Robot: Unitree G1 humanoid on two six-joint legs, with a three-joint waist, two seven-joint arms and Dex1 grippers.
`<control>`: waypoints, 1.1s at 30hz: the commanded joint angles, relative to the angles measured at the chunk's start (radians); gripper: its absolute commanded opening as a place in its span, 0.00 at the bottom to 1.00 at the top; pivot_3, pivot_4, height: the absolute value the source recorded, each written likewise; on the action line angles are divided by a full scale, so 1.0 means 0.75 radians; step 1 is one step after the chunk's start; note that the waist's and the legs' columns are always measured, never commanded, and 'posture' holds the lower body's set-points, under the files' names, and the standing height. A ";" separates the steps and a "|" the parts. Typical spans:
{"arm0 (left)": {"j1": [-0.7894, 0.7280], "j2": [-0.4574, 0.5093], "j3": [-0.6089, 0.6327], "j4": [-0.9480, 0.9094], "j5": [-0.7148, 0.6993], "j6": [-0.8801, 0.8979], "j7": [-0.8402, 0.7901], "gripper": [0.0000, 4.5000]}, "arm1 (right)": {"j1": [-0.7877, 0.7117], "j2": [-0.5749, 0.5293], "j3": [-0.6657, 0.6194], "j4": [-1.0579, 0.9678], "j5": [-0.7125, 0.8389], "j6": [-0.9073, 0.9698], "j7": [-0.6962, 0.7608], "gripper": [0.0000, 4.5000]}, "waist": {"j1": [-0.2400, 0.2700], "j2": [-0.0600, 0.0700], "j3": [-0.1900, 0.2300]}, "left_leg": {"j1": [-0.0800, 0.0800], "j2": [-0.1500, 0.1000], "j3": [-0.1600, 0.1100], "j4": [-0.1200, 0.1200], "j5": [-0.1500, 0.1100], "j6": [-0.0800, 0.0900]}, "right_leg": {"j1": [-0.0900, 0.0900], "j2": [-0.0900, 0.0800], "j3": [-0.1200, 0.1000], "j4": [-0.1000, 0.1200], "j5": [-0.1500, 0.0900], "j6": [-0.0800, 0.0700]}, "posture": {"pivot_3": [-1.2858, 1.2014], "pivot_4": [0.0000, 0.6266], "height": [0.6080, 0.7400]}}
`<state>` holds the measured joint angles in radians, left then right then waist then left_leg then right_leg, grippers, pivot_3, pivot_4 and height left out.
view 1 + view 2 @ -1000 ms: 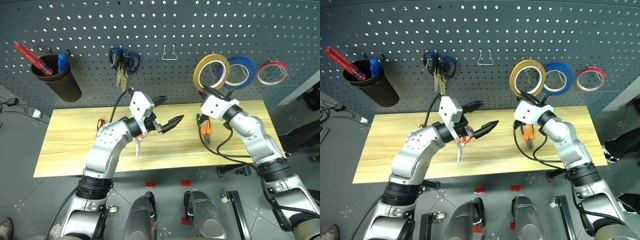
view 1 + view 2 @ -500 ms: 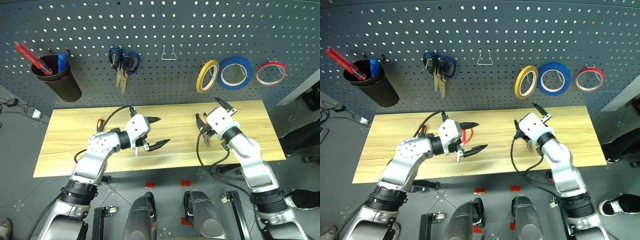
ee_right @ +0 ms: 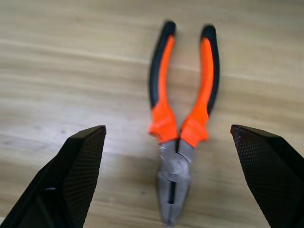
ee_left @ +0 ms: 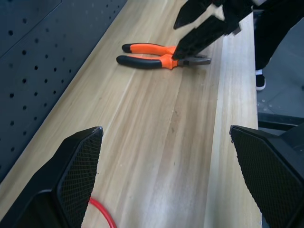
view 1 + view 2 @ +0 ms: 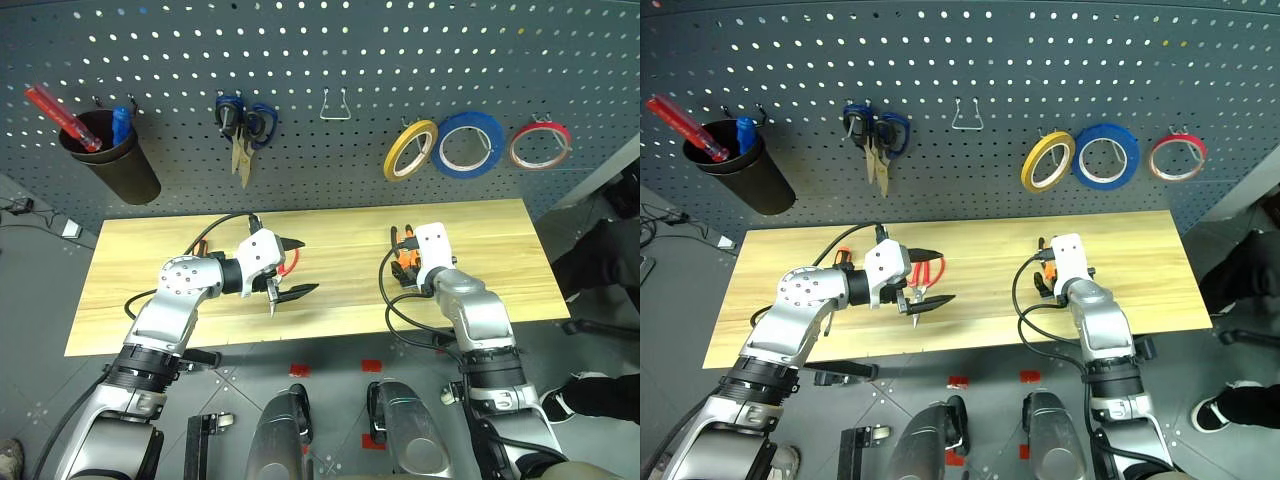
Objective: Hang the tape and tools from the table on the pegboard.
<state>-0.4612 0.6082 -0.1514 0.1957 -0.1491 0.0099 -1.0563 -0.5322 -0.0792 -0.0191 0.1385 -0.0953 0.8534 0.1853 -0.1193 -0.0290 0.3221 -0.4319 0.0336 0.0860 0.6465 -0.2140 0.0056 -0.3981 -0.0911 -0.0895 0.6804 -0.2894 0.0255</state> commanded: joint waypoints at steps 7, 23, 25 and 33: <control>0.014 0.019 0.004 -0.053 0.023 -0.032 -0.031 1.00 | -0.213 -0.007 0.010 0.446 0.023 -0.218 -0.028 1.00 | -0.025 0.000 0.000 | -0.001 0.000 0.001 0.000 0.000 0.000 | -0.002 0.000 0.001 0.001 0.000 0.000 | 0.42 0.43 1.00; 0.068 -0.016 0.061 -0.089 -0.004 -0.038 0.067 1.00 | -0.366 -0.050 -0.051 0.773 0.083 -0.275 -0.056 0.57 | -0.025 0.000 -0.001 | -0.001 0.001 0.002 0.000 0.000 0.000 | -0.002 0.000 0.001 0.002 0.000 0.000 | 0.42 0.43 1.00; 0.082 -0.027 0.083 -0.108 -0.027 -0.011 0.089 1.00 | -0.296 -0.045 -0.023 0.609 0.076 -0.272 -0.056 0.49 | -0.024 0.000 -0.001 | -0.001 0.001 0.002 0.000 0.000 0.000 | -0.002 0.000 0.001 0.002 0.000 0.000 | 0.43 0.43 1.00; 0.206 -0.087 0.231 -0.315 -0.149 0.134 0.260 1.00 | 0.146 -0.014 0.244 -0.531 0.020 -0.203 -0.031 0.49 | -0.021 0.000 -0.001 | -0.007 0.001 0.005 -0.001 0.000 0.000 | -0.011 0.001 0.012 0.002 0.000 0.000 | 0.43 0.45 1.00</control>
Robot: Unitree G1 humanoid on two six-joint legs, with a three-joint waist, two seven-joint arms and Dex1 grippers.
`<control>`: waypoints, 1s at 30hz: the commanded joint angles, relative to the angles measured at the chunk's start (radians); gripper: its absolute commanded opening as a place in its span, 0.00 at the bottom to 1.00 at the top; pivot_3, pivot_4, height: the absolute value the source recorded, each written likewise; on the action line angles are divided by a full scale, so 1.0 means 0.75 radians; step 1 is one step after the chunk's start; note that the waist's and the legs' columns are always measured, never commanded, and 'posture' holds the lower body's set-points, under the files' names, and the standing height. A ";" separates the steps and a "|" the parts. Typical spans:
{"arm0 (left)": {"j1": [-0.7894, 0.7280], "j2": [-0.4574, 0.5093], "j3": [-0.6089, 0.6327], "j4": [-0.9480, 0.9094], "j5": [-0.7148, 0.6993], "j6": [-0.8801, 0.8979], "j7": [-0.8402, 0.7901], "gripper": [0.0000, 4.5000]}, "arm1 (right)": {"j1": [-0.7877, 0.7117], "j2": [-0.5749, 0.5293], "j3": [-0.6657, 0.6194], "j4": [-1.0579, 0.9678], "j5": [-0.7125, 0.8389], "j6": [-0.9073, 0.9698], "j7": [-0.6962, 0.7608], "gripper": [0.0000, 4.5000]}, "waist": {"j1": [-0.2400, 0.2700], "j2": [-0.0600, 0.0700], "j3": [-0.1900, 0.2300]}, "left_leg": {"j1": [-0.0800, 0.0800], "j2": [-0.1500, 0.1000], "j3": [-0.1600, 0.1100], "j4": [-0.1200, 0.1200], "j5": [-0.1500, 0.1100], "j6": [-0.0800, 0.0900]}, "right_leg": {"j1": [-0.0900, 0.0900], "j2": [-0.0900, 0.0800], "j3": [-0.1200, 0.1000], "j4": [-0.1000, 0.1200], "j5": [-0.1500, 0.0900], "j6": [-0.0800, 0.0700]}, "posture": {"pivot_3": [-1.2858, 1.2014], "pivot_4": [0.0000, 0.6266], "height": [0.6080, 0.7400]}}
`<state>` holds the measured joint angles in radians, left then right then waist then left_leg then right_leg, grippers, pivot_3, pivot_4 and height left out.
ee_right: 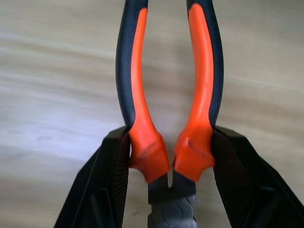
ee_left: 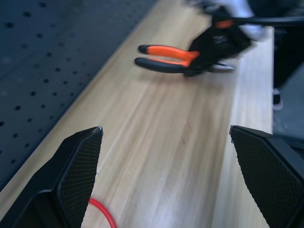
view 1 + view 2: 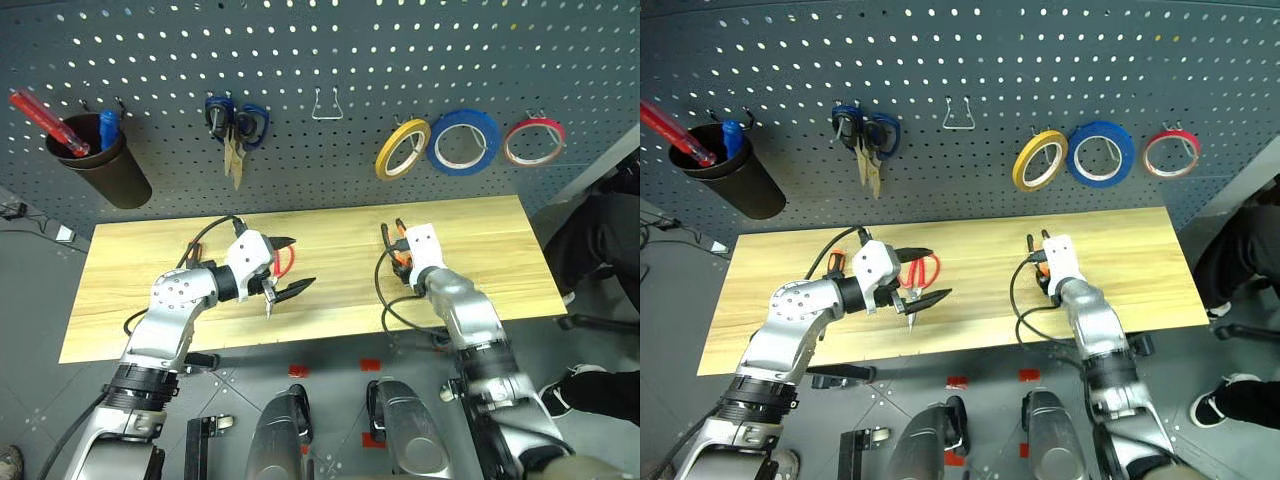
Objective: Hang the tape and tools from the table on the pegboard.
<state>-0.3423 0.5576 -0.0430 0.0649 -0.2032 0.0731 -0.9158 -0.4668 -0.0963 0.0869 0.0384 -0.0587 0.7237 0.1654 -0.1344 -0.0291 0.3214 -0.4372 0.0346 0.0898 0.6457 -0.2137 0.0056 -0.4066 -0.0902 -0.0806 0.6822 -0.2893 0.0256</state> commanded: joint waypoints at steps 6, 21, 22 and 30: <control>0.161 -0.098 0.242 -0.390 -0.208 0.243 0.294 1.00 | 0.074 0.080 0.308 -0.775 -0.147 -0.275 -0.100 0.49 | 0.004 0.000 0.000 | 0.004 0.000 -0.001 0.000 0.000 0.000 | 0.001 0.001 0.002 0.003 0.000 0.000 | 0.44 0.46 1.00; 0.003 -0.142 0.156 -0.459 -0.090 0.380 0.557 1.00 | -0.826 0.235 0.086 0.355 -0.089 -1.178 -0.231 0.49 | 0.073 -0.002 -0.001 | 0.006 -0.001 0.000 0.002 0.003 -0.001 | 0.000 0.002 0.004 0.010 0.000 0.000 | 0.48 0.46 1.00; -0.018 -0.153 0.155 -0.457 -0.096 0.399 0.573 1.00 | -0.865 0.227 0.076 0.435 -0.089 -1.230 -0.232 0.49 | 0.074 -0.002 0.000 | 0.005 -0.001 0.001 0.002 0.003 -0.001 | 0.000 0.002 0.004 0.008 0.000 0.000 | 0.48 0.46 1.00; -0.156 -0.183 0.112 -0.380 -0.072 0.465 0.601 1.00 | -1.056 0.165 0.022 0.935 -0.091 -1.532 -0.229 0.49 | 0.086 -0.003 0.000 | 0.004 0.000 0.003 -0.002 0.003 -0.001 | 0.000 0.002 0.004 -0.001 0.000 0.000 | 0.50 0.48 1.00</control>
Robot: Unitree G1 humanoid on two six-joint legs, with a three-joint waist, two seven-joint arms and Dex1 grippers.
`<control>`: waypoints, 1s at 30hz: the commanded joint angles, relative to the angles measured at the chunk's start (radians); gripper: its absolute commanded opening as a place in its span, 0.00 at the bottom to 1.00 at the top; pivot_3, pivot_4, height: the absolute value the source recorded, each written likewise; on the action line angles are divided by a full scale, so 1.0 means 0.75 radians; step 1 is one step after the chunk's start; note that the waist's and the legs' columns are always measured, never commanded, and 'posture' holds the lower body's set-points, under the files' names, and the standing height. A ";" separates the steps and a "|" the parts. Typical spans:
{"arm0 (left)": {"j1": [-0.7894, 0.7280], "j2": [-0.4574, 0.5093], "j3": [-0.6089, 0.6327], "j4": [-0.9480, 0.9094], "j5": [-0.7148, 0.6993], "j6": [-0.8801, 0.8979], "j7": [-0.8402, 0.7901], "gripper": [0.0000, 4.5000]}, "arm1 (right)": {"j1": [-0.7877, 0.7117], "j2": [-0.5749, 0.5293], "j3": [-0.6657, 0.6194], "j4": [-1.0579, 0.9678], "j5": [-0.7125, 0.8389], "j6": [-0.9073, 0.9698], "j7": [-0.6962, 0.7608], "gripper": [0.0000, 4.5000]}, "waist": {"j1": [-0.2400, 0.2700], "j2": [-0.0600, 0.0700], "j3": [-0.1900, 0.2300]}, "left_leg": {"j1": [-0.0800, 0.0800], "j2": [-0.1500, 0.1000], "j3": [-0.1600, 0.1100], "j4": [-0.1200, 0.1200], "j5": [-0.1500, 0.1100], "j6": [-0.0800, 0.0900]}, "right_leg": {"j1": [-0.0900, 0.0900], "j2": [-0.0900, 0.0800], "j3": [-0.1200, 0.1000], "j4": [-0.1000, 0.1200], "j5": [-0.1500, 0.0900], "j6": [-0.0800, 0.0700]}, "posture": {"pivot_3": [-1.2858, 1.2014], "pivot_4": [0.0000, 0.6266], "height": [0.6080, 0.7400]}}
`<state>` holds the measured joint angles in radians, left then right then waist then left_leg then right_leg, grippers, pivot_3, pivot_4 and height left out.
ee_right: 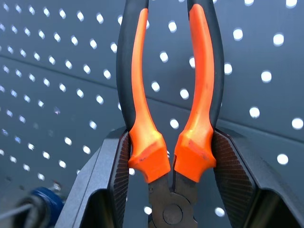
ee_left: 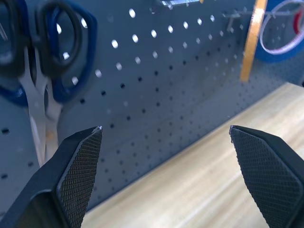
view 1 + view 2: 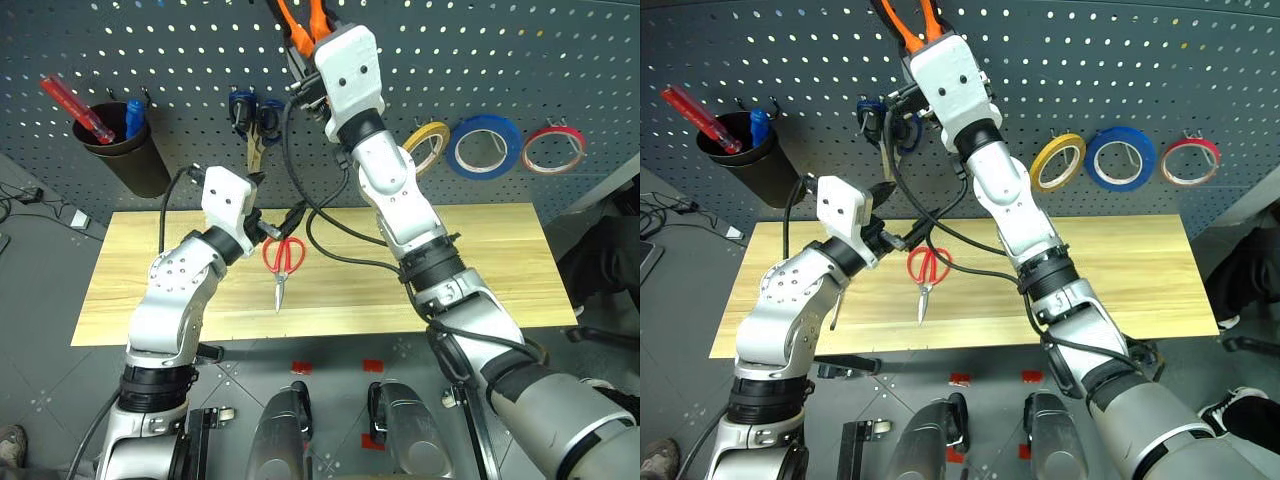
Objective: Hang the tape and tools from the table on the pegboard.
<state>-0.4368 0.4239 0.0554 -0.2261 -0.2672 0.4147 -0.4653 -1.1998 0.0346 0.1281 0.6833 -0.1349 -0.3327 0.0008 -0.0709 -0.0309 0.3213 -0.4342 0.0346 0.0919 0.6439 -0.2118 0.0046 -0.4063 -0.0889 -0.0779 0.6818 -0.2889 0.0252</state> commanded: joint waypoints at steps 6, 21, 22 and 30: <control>-0.127 -0.002 -0.063 0.103 0.042 -0.003 -0.025 1.00 | -0.166 -0.068 -0.075 0.356 0.004 -0.241 -0.033 0.49 | 0.017 -0.001 0.001 | 0.000 0.001 0.000 0.001 0.000 0.000 | 0.000 0.000 0.000 0.000 0.000 0.000 | 0.51 0.49 1.00; -0.127 -0.025 -0.082 0.133 0.066 -0.037 -0.042 1.00 | -0.018 -0.121 -0.059 0.420 -0.052 -0.280 -0.124 0.49 | 0.041 -0.001 0.001 | 0.000 0.001 0.000 0.002 0.000 0.000 | 0.001 0.000 0.000 0.002 0.000 0.000 | 0.50 0.47 1.00; -0.122 -0.025 -0.081 0.138 0.069 -0.042 -0.040 1.00 | -0.003 -0.123 -0.061 0.402 -0.056 -0.272 -0.130 0.49 | 0.042 -0.001 0.001 | 0.000 0.001 0.000 0.002 0.000 0.000 | 0.001 0.000 0.000 0.002 0.000 0.000 | 0.50 0.47 1.00; -0.111 -0.035 -0.084 0.171 0.102 -0.054 -0.014 1.00 | 0.068 -0.109 -0.116 0.279 0.030 -0.092 -0.081 0.49 | 0.049 -0.001 0.001 | 0.000 0.001 0.000 0.002 0.000 0.000 | 0.001 0.000 -0.001 0.002 0.000 0.000 | 0.49 0.45 1.00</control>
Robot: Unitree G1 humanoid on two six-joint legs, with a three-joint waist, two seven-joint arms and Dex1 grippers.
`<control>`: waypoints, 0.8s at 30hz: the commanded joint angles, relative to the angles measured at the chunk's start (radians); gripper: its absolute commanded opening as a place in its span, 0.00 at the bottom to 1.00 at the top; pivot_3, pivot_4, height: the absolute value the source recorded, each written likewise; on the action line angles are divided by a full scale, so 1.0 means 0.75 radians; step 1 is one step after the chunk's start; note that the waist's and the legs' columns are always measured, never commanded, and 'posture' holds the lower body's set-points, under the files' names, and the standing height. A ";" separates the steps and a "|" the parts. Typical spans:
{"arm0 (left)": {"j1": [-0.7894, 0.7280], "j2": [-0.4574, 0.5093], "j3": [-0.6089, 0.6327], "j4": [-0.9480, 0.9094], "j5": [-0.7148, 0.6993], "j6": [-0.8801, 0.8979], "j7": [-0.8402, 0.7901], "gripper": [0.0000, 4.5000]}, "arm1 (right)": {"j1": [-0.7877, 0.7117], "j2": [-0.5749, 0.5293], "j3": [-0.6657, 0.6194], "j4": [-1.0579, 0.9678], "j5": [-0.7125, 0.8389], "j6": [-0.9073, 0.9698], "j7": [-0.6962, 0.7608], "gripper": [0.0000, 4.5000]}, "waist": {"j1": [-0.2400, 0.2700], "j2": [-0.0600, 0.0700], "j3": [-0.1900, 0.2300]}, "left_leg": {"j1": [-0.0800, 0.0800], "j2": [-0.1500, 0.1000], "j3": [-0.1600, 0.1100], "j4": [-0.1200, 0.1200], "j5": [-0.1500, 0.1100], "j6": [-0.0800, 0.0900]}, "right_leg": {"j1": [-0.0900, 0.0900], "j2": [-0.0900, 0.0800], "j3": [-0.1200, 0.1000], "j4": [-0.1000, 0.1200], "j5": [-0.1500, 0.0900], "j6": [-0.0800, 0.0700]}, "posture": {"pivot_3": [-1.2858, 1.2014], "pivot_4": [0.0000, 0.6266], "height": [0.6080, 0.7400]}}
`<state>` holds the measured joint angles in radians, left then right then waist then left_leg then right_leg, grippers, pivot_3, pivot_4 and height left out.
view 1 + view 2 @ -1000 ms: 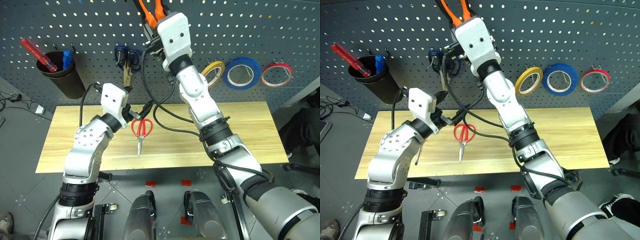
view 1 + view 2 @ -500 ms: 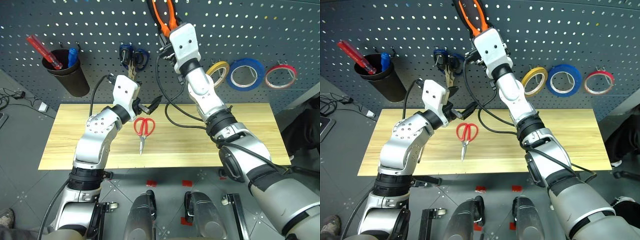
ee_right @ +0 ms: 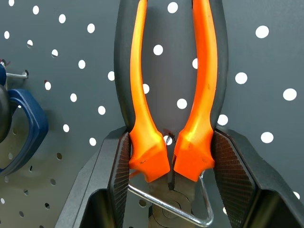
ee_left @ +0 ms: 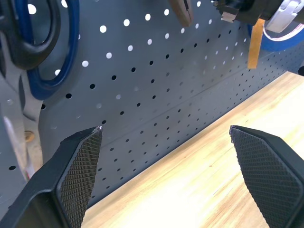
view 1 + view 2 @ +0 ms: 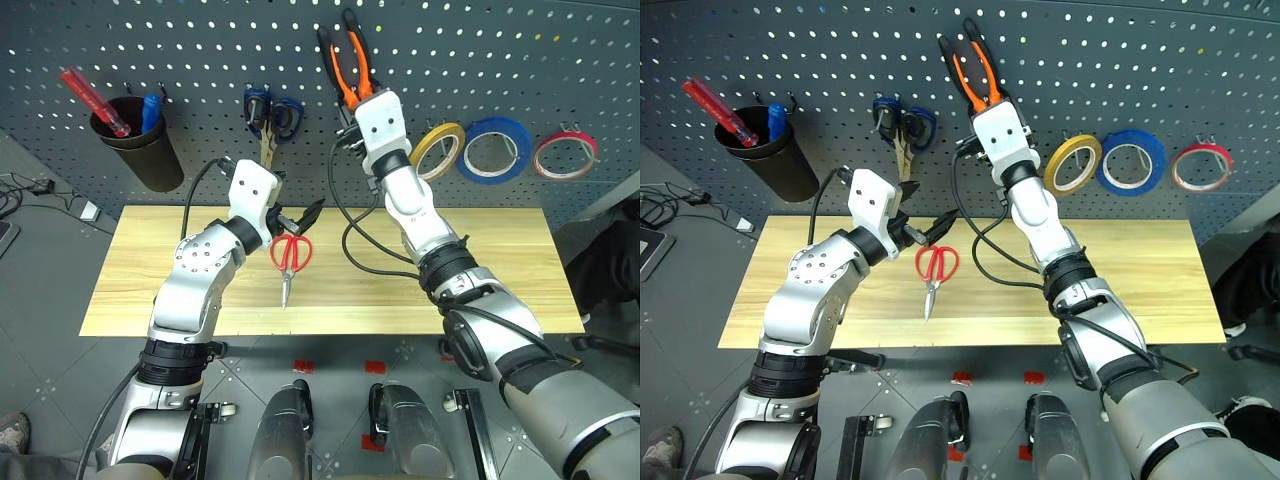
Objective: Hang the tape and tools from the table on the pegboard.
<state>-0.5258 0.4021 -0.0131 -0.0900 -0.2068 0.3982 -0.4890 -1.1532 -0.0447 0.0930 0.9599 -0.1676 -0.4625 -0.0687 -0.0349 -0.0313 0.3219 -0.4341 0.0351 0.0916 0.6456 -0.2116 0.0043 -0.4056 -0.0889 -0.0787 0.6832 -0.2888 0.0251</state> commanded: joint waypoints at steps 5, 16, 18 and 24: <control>0.018 -0.027 0.025 0.012 0.003 -0.003 0.030 1.00 | 0.063 -0.004 -0.095 -0.212 0.128 0.221 0.078 0.71 | 0.002 0.000 0.000 | 0.000 0.000 -0.001 0.001 0.000 0.000 | 0.001 0.000 -0.001 0.001 0.000 0.000 | 0.49 0.45 1.00; 0.089 -0.059 0.023 -0.012 -0.004 0.138 0.067 1.00 | 0.272 -0.048 -0.076 -0.654 0.164 0.561 0.203 0.99 | 0.001 0.000 0.000 | 0.000 0.000 -0.001 0.001 0.001 0.001 | 0.000 0.000 -0.001 0.003 0.001 0.000 | 0.48 0.45 1.00; 0.119 -0.060 0.028 -0.041 -0.016 0.226 0.085 1.00 | 0.346 -0.057 -0.064 -0.795 0.188 0.673 0.257 0.99 | 0.001 0.000 0.000 | 0.000 0.000 -0.001 0.000 0.000 0.001 | 0.000 0.000 -0.001 0.001 0.000 0.000 | 0.48 0.45 1.00; 0.199 -0.093 0.072 -0.122 0.001 0.504 0.243 1.00 | 0.630 -0.130 0.041 -1.330 0.383 1.083 0.597 0.99 | -0.002 0.000 0.000 | -0.001 0.000 -0.001 -0.002 0.000 0.001 | 0.000 0.000 -0.001 -0.003 0.000 0.000 | 0.48 0.47 1.00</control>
<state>-0.3857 0.3447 0.0136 -0.1155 -0.1984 0.7327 -0.3369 -0.6985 -0.1289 0.0949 0.1030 0.0622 0.2809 0.3034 -0.0364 -0.0314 0.3219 -0.4347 0.0352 0.0904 0.6446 -0.2115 0.0048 -0.4056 -0.0888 -0.0793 0.6816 -0.2885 0.0249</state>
